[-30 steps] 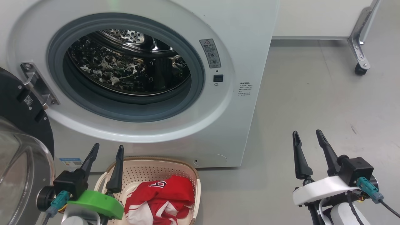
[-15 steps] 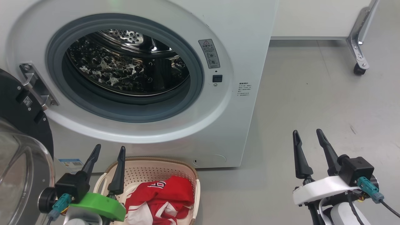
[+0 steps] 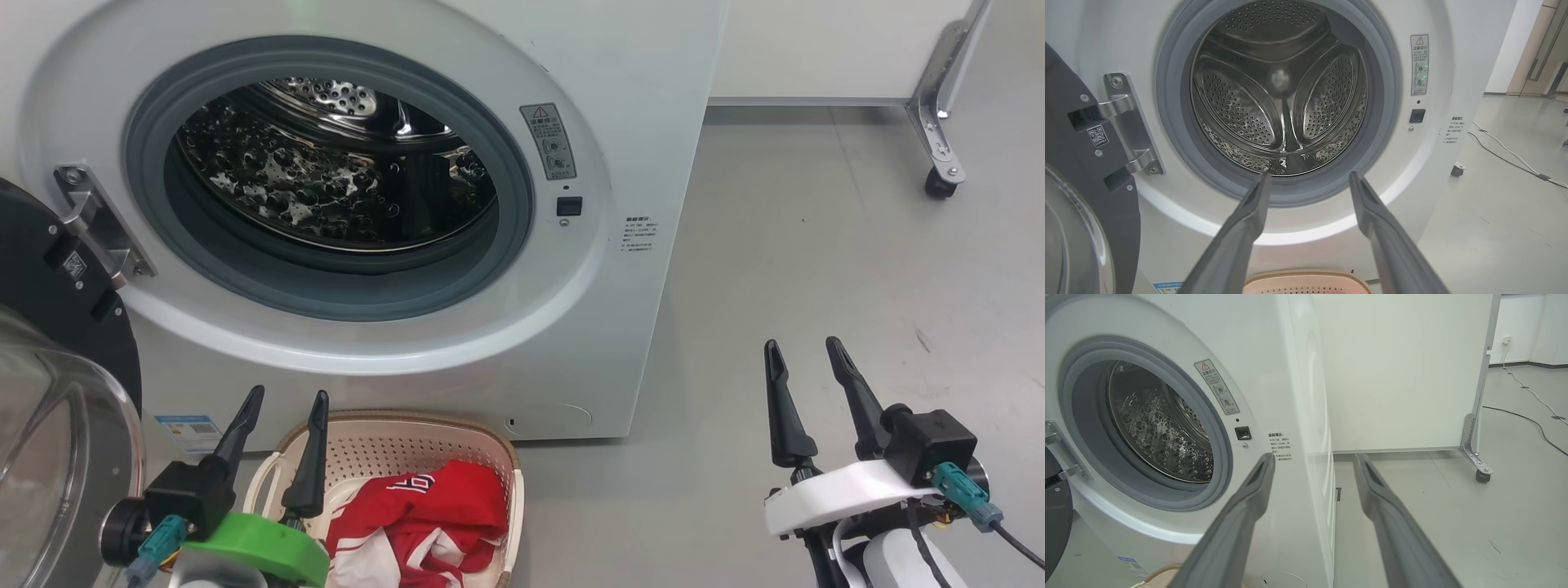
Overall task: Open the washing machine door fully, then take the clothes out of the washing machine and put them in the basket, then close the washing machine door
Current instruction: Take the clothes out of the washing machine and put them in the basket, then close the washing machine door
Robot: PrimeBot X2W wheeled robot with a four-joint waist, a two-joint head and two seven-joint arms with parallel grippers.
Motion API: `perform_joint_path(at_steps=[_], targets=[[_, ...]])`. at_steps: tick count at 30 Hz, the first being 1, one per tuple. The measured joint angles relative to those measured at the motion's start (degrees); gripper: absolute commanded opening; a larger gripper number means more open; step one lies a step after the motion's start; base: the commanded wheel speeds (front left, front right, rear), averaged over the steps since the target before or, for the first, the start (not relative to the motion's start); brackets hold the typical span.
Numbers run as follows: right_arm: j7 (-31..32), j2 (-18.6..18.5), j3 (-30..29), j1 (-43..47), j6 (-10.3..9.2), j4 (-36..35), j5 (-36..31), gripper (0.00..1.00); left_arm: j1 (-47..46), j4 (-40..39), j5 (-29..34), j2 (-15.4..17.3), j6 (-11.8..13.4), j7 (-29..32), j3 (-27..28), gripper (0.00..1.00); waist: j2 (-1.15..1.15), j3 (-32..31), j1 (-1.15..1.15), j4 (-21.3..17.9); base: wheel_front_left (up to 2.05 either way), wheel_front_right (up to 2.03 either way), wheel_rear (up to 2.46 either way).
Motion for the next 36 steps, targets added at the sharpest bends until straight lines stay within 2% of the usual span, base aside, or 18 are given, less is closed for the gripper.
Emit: perform_joint_path(at_steps=[19,36], targets=[[0.00,-0.01,0.09,0.08,-0.05,-0.27,0.00,1.00,0.36,-1.05,0.41,-0.20,0.49,0.00,0.48,1.00,0.00,-0.05,0.00,-0.01,-0.13,0.13,0.00],[0.00,-0.01,0.18,0.27,-0.07,-0.48,0.07,1.00,0.37,-1.44,0.42,-0.22,0.49,0.00,0.69,1.00,0.00,0.26,0.00,-0.22,-0.80,0.80,0.00]])
